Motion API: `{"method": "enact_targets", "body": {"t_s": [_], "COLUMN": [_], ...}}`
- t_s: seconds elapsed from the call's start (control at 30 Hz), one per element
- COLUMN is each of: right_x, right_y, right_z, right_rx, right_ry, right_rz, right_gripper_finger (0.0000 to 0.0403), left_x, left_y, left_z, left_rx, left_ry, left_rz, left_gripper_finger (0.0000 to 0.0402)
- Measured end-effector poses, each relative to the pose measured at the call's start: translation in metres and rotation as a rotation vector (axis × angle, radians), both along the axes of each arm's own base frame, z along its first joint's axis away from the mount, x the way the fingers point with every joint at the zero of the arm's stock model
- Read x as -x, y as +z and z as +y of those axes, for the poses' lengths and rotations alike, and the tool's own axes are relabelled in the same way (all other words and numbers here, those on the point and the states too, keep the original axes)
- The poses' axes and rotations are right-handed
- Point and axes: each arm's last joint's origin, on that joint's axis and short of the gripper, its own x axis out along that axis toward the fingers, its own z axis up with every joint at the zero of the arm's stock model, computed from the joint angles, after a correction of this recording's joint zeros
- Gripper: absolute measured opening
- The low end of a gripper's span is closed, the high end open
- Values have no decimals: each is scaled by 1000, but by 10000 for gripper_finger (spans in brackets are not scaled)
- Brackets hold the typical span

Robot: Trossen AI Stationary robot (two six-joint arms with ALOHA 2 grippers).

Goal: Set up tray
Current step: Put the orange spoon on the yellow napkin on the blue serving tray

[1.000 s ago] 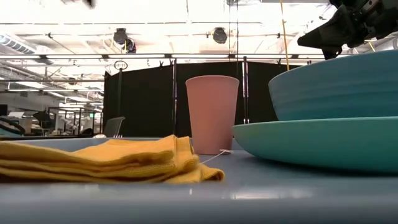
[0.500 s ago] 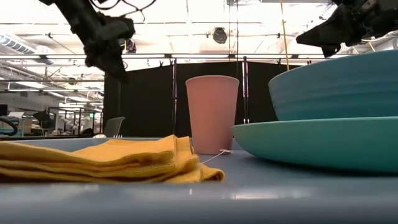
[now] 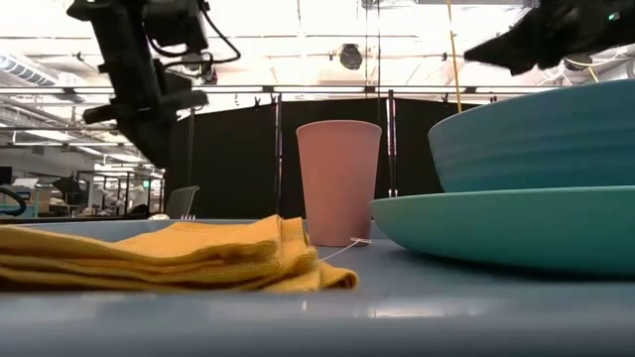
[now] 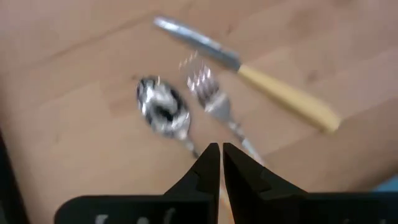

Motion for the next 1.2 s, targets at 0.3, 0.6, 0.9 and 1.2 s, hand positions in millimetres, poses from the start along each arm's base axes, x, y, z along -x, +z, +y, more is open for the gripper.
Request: {"method": "enact_targets", "body": {"t_s": [0.3, 0.6, 0.9, 1.2], "right_x": [37, 70, 65, 65], "right_y": [8, 8, 5, 6], "right_z": [-7, -13, -15, -15], "right_rx": [-35, -61, -60, -95], "right_ry": [175, 305, 200, 198], "right_rz": [-57, -144, -106, -120], "right_gripper_finger": [0, 0, 0, 0], "left_x": [2, -5, -16, -9], "left_y": [-30, -29, -47, -56], "left_z": [-16, -13, -13, 4], "left_rx": [-15, 34, 147, 197], "left_ry": [-7, -28, 78, 278], "left_rz": [84, 9, 18, 94], "left_gripper_finger": [22, 19, 28, 211]}}
